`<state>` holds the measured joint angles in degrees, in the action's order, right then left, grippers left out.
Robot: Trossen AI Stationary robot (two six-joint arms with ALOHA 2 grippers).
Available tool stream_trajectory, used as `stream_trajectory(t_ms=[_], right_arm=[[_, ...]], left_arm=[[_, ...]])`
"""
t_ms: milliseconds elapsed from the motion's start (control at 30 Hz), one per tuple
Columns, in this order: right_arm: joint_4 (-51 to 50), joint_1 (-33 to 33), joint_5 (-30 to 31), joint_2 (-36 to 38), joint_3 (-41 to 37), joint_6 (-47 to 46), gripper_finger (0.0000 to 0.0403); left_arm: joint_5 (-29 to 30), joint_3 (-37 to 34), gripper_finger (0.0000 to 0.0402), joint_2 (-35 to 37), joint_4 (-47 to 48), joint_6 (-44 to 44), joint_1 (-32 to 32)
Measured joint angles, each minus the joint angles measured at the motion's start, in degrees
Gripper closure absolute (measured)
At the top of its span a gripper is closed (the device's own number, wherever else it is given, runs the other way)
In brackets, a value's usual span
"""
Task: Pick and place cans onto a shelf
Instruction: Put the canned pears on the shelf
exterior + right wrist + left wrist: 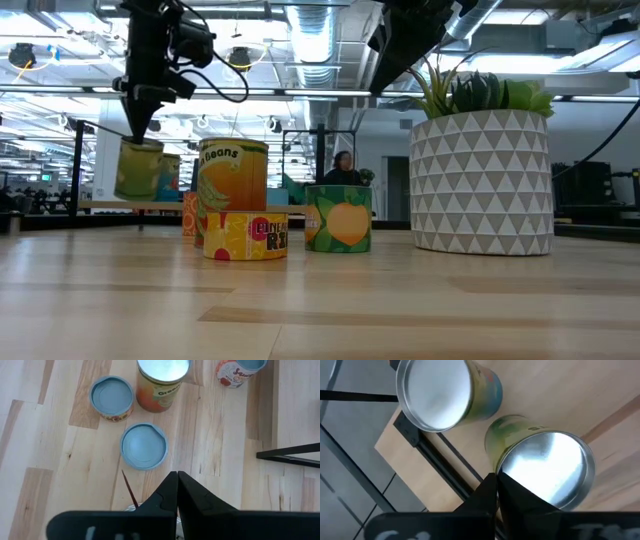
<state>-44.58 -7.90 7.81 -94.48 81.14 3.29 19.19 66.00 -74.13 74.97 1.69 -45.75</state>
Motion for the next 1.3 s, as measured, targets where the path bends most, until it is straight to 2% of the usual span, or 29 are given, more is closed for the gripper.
stream_trajectory(t_ms=[267,533,633,800,933,1000,1167,1300], right_arm=[[0.0,0.0,0.0,0.0,0.0,-0.2,0.0375],[0.0,-0.1,0.0,0.0,0.0,-0.3,0.0374],[0.0,0.0,0.0,0.0,0.0,-0.3,0.0374],[-0.8,0.0,0.0,0.0,0.0,-0.3,0.0374],[-2.0,0.0,0.0,0.0,0.0,-0.3,0.0375],[-2.3,0.0,0.0,0.0,0.0,-0.4,0.0374],[-2.7,0.0,0.0,0.0,0.0,-0.5,0.0375],[-2.4,0.0,0.0,0.0,0.0,-0.5,0.0375]], left_arm=[[0.3,-1.2,0.0364,0.0,-0.1,0.9,-1.6],[3.5,-0.1,0.0334,0.0,-0.1,0.6,-1.7],[-1.4,2.0,0.0334,0.0,1.7,-1.8,-0.9],[-17.4,3.3,0.0342,0.3,5.6,-4.8,3.5],[-21.9,3.3,0.0348,0.3,12.6,-5.7,9.7],[-21.7,3.2,0.035,0.5,15.6,-7.1,13.0],[-21.1,1.7,0.0352,4.3,13.6,-7.8,21.0],[-12.0,-2.7,0.0352,7.4,10.1,-10.0,25.7]])
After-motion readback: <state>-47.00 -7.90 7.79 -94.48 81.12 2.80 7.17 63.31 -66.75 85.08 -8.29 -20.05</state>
